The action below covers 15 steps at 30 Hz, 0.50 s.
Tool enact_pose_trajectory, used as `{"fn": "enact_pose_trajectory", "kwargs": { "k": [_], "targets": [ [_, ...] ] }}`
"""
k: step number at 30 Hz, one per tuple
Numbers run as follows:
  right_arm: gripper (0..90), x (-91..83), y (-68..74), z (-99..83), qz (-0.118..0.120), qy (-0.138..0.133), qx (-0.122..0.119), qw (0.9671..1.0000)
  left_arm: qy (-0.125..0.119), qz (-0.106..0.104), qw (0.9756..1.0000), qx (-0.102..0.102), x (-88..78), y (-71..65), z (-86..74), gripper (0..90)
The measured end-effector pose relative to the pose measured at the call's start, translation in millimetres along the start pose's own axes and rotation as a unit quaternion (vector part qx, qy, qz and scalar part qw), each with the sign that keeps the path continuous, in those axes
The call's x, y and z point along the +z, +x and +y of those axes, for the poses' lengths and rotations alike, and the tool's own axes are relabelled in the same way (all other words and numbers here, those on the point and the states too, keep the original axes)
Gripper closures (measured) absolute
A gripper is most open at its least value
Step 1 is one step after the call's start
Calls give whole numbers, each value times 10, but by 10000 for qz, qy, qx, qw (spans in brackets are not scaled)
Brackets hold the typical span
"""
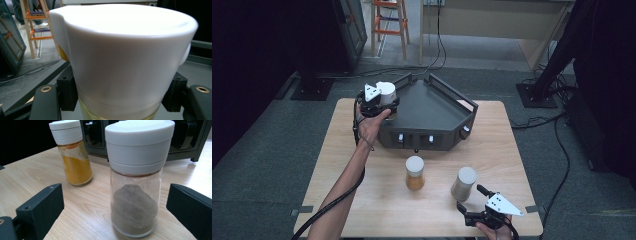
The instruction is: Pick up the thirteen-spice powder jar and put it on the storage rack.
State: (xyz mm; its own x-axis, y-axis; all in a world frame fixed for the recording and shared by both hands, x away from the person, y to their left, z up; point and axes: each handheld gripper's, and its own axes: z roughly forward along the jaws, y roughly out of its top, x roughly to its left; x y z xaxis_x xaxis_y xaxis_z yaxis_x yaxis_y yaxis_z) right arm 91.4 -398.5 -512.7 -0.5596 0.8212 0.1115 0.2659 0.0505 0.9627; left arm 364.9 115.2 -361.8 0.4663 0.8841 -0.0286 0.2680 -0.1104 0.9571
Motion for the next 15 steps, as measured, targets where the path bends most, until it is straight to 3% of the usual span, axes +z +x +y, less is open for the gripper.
{"fn": "enact_pose_trajectory", "kwargs": {
  "k": [15],
  "targets": [
    [12,-19,-10,-9,16,-17,13,10000,132,132,9998,-116,131,-12,-106,304]
  ]
}}
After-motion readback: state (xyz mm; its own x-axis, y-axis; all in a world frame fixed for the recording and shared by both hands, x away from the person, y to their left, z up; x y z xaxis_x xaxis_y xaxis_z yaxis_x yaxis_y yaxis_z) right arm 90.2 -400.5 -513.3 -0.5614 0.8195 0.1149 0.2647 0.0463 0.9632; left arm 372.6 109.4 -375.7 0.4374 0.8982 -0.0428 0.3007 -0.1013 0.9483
